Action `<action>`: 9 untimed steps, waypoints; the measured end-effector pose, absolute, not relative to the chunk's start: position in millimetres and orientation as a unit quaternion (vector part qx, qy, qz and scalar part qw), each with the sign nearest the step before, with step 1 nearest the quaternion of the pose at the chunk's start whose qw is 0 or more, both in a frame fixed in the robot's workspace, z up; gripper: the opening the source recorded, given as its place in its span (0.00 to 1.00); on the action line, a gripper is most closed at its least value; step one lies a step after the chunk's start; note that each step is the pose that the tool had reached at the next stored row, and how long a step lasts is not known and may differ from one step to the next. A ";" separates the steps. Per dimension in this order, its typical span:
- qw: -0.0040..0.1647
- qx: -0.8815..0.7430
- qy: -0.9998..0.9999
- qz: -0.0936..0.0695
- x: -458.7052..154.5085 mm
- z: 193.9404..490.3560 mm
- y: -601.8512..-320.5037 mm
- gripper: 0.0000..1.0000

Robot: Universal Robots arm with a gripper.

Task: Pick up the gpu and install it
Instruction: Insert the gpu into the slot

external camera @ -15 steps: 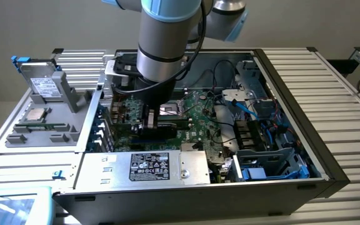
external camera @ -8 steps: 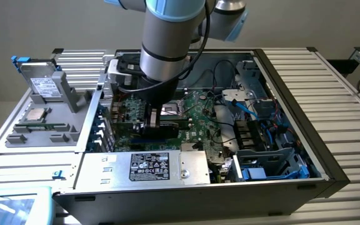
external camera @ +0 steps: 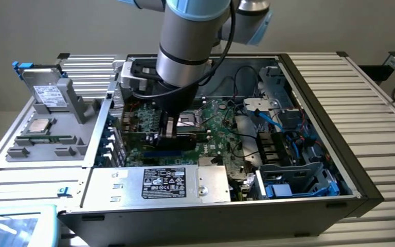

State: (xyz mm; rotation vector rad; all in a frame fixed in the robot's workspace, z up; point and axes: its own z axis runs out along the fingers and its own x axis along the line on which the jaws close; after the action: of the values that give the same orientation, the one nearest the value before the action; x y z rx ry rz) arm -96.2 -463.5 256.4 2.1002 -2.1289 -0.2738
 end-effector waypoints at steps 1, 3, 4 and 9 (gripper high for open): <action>0.070 0.698 -0.707 -0.092 -93.9 256.5 -463.5 0.27; 0.072 0.697 -0.707 -0.094 -92.1 257.5 -463.5 0.27; 0.074 0.697 -0.707 -0.095 -92.1 257.7 -463.5 0.27; 0.077 0.697 -0.707 -0.098 -92.1 258.7 -463.5 0.27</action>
State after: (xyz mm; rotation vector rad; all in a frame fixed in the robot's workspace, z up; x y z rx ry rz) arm -92.1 -463.5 258.7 2.0880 -2.1175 -0.2940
